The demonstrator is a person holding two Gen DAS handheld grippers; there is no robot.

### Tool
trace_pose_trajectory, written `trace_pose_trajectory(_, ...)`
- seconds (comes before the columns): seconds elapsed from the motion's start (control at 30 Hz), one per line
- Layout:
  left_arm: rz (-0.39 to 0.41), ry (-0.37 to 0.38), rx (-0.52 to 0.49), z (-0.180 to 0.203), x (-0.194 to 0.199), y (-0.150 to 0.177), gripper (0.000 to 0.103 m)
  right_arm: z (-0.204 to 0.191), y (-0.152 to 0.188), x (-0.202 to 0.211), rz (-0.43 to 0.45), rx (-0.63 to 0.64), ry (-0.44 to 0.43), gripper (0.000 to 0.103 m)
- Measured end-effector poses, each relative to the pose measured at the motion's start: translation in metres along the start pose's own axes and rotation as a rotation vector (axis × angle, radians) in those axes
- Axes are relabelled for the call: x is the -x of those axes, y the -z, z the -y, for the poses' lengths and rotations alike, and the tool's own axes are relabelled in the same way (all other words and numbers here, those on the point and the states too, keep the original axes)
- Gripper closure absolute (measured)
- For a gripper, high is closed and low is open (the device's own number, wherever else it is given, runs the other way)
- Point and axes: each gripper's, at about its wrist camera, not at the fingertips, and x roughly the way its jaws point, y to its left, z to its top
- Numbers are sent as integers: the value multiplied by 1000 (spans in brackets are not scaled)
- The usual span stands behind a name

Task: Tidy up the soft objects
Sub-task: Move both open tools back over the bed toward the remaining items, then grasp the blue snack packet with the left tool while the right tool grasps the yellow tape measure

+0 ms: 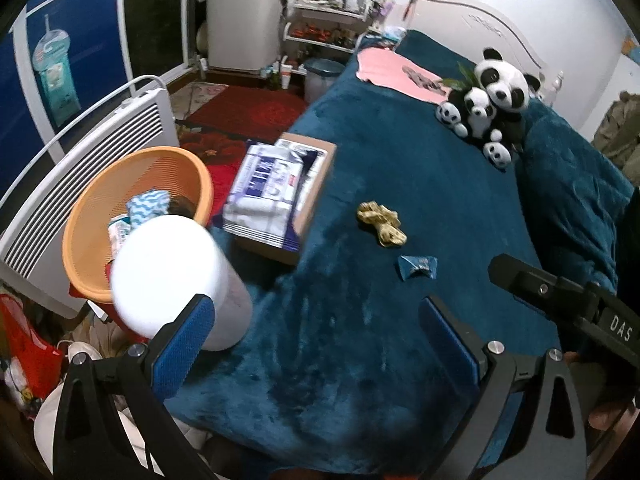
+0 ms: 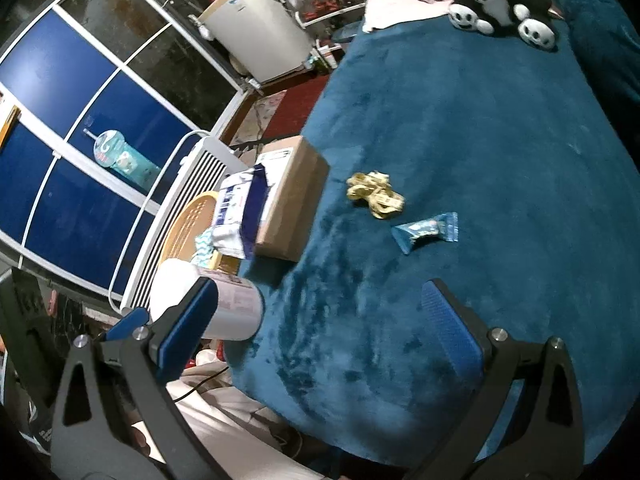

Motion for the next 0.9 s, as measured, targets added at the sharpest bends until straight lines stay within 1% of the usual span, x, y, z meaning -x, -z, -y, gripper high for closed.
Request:
trace_pose_trajectory(0.23,-48,26,-58,27,-24,10,1,33,4,-1,4,-63,25,0)
trace_pose_trajectory(0.37,-102,59,-81,41,-48,19,1,57,10,-13,-24,-106,51,0)
trace_pose_trajectory(0.53,-172,87,-79,51,-84,28,1,80,15,-31,-63,-143,82,0)
trace_pose_trajectory(0.73,-223,104,-77,53,-110,36,1,94,14,-52,-102,-149,111,0)
trace_pose_trajectory(0.9,-259,104,-46,38,-128,39,1,94,5,-73,-135,-127,122,0)
